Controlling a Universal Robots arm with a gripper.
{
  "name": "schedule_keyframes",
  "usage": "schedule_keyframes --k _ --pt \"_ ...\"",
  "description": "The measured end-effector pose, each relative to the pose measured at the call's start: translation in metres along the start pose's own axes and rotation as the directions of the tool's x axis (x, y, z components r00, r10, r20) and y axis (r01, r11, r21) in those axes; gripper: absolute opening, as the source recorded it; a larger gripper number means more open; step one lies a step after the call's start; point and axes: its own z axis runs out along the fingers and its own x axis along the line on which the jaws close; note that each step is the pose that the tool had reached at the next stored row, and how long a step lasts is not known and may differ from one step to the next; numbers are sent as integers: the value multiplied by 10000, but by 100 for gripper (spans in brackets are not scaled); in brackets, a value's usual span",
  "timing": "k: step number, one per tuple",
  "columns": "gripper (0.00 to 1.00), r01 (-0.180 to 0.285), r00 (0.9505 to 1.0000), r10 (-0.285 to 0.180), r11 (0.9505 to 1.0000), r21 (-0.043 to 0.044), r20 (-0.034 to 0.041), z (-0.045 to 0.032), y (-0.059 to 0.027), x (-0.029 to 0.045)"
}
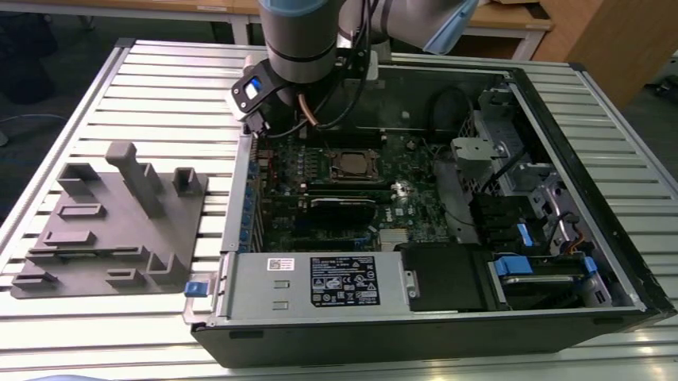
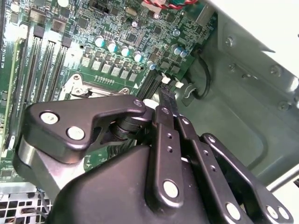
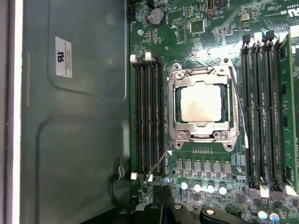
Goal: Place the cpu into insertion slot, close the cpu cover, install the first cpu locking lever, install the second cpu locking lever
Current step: 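Close the cpu cover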
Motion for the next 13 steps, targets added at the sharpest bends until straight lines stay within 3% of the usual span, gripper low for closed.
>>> schedule_keyframes --k 4,6,8,11,13 --pt "11 1 10000 -1 10000 -2 7 15 -1 21" --pt "11 8 10000 -8 10000 -14 71 20 -2 33" --pt "11 20 9998 -20 10000 -38 216 23 -2 41" --pt "11 45 9982 -41 10000 -78 590 27 -3 51" --pt "11 53 9973 -47 9999 -88 733 29 -3 57"
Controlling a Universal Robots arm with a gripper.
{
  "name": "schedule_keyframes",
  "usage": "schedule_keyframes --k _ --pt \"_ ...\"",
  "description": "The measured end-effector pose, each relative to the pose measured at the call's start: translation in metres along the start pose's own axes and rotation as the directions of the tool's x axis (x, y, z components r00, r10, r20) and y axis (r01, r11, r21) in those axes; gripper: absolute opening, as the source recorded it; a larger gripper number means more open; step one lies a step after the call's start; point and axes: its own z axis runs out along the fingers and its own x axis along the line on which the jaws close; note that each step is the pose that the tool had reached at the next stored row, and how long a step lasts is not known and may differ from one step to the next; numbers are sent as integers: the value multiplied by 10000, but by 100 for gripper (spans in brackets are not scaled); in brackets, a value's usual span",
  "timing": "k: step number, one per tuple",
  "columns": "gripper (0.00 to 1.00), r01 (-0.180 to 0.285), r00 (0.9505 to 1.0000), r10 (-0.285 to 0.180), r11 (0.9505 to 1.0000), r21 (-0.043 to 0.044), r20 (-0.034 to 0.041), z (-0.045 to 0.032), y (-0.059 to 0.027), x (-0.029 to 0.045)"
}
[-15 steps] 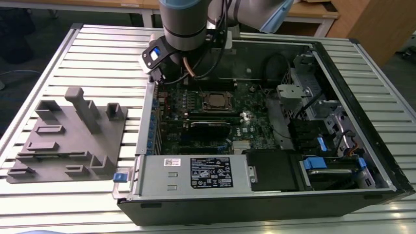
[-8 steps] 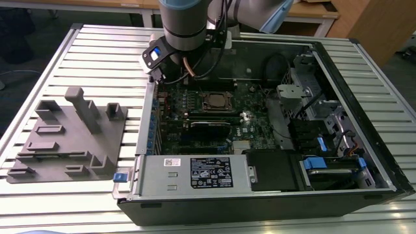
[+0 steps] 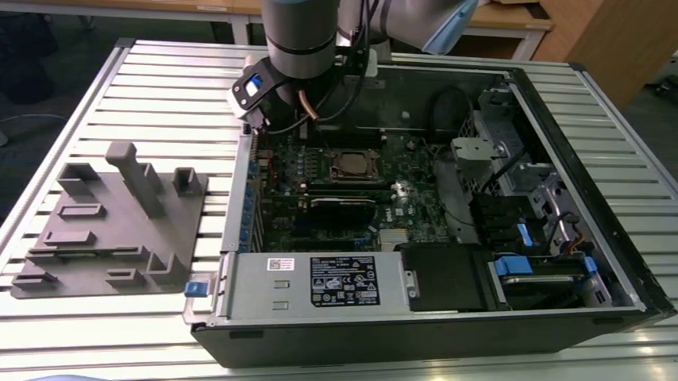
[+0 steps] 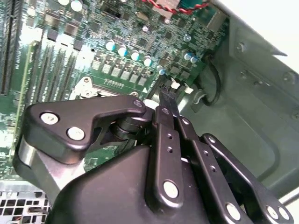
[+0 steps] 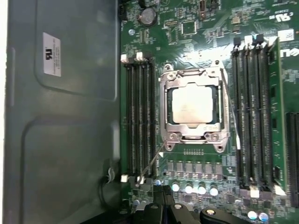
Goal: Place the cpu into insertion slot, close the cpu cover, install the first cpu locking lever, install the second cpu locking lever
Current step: 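Close the cpu cover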
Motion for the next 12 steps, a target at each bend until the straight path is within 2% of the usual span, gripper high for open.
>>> schedule_keyframes --k 12 --pt "11 3 10000 -3 10000 0 6 35 -5 115"
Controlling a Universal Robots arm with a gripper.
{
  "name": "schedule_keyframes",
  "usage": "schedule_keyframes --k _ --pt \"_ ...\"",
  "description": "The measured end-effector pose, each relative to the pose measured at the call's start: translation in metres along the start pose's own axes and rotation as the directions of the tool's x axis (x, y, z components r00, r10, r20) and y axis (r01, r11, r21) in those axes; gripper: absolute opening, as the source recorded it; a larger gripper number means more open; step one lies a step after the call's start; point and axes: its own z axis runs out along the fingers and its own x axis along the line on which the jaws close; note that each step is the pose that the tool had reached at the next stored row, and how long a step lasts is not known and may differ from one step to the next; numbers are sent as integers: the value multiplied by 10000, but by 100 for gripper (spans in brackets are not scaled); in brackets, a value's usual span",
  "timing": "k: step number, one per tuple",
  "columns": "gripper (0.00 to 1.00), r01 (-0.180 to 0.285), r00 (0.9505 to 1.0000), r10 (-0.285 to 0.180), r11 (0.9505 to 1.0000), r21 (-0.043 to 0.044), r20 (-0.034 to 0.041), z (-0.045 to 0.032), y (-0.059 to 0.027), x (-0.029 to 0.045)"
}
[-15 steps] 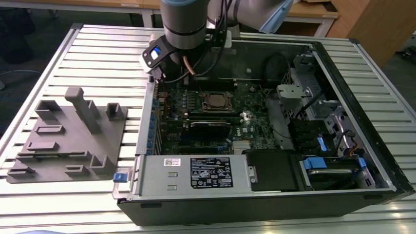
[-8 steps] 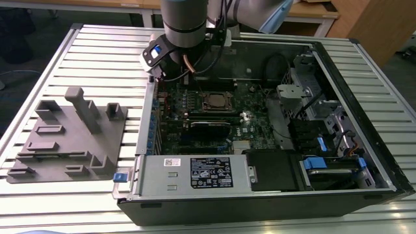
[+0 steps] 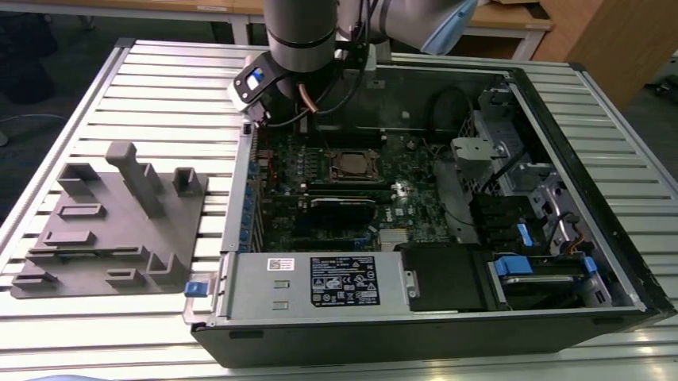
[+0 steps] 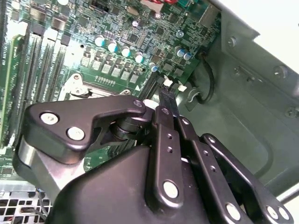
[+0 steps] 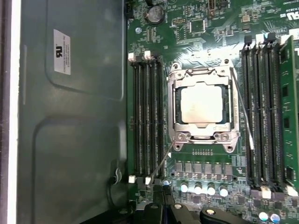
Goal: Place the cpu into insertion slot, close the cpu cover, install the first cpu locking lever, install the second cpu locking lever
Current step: 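Close the cpu cover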
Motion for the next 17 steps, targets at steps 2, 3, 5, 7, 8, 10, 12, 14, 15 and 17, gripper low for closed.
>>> schedule_keyframes --k 2,3,5,7,8,10,12,14,15,17 --pt "11 1 10000 -1 10000 1 1 5 -1 18" --pt "11 1 10000 -1 10000 0 0 8 -1 25" --pt "11 0 10000 0 10000 0 1 11 -2 37" --pt "11 1 10000 -1 10000 1 1 13 -2 43" --pt "11 2 10000 -2 10000 1 1 13 -2 43" --pt "11 1 10000 -1 10000 0 0 13 -2 44" --pt "11 1 10000 -1 10000 1 0 13 -2 45" --pt "11 1 10000 -1 10000 1 1 13 -2 45" --pt "11 0 10000 0 10000 1 1 14 3 47" --pt "11 1 10000 -1 10000 1 1 16 20 51"
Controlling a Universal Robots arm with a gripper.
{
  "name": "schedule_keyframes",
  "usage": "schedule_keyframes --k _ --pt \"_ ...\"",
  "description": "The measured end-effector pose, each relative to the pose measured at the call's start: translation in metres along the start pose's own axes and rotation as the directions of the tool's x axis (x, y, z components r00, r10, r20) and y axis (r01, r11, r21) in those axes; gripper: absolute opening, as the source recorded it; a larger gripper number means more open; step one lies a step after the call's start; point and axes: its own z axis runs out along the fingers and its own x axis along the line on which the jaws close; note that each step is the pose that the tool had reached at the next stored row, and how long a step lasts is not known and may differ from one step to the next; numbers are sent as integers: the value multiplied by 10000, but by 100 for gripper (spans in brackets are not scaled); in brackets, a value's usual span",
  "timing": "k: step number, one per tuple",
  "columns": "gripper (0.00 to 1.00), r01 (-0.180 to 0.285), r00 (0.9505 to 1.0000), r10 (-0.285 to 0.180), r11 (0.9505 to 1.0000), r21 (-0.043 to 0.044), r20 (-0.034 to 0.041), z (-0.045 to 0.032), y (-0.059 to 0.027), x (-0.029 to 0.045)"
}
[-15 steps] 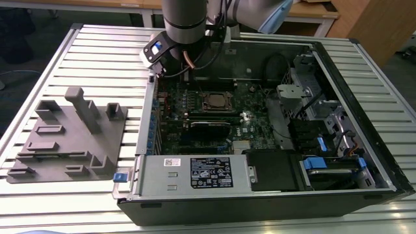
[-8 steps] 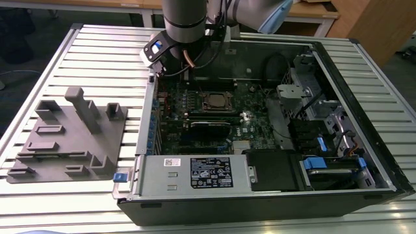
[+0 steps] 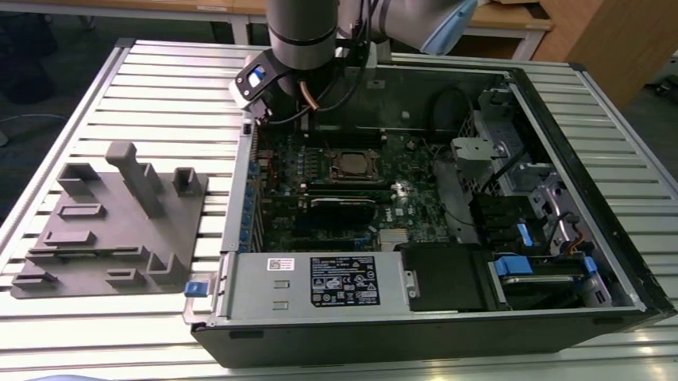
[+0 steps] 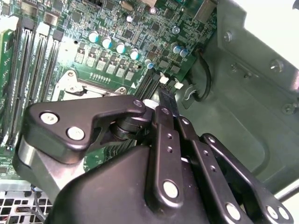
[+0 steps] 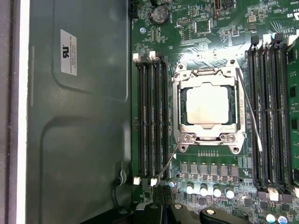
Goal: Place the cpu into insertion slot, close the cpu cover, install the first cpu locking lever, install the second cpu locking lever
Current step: 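Close the cpu cover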
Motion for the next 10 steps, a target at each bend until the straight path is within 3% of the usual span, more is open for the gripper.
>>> schedule_keyframes --k 10 --pt "11 -2 10000 2 10000 -1 7 10 161 19"
